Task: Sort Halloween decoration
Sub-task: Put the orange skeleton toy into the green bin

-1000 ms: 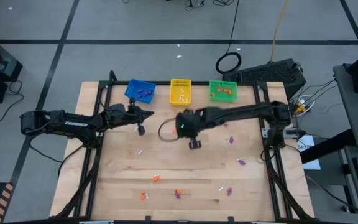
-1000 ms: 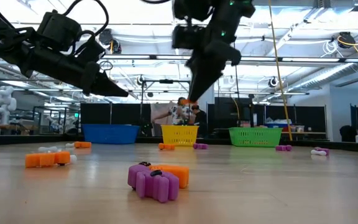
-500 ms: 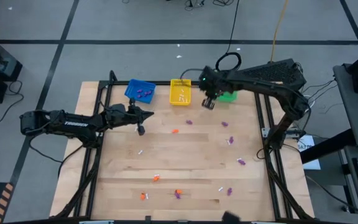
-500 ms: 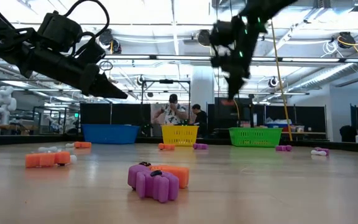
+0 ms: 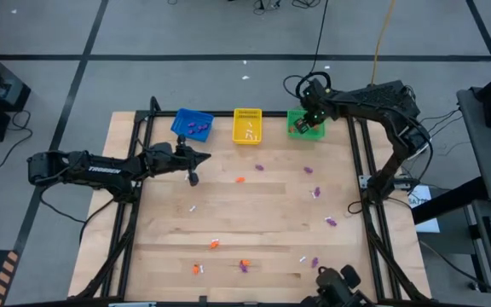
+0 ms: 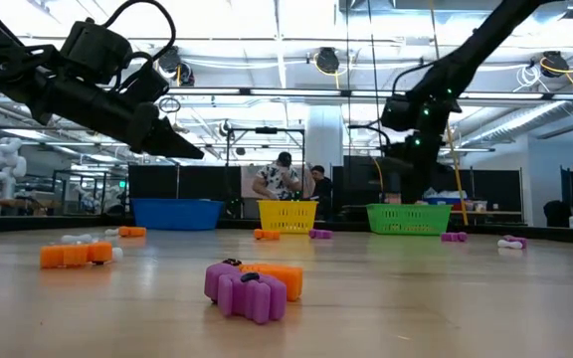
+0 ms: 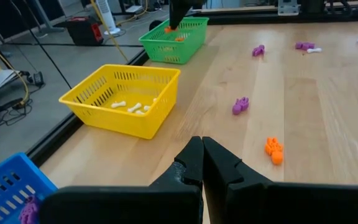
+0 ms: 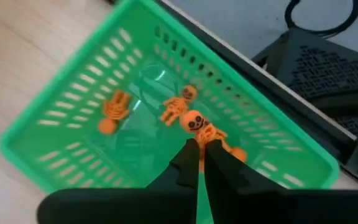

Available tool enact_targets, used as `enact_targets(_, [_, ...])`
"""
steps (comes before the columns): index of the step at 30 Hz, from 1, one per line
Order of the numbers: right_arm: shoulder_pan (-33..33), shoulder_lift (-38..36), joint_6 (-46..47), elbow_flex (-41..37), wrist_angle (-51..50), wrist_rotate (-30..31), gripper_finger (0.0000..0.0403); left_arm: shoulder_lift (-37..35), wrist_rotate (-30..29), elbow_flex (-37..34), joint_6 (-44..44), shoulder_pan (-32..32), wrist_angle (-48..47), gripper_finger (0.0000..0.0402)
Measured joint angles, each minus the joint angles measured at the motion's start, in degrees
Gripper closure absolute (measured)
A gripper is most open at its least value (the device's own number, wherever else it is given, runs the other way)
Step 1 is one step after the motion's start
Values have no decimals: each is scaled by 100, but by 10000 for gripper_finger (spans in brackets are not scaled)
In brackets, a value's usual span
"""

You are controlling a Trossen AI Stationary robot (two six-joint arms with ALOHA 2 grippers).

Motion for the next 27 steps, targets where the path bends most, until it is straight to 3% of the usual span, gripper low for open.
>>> enact_targets(14, [-37, 2, 103, -340, 339, -295, 392, 0, 0, 0, -2, 0, 14, 402])
enact_targets(27, [36, -231, -97, -87, 158, -98, 277, 0, -1, 0, -2, 0, 286, 402])
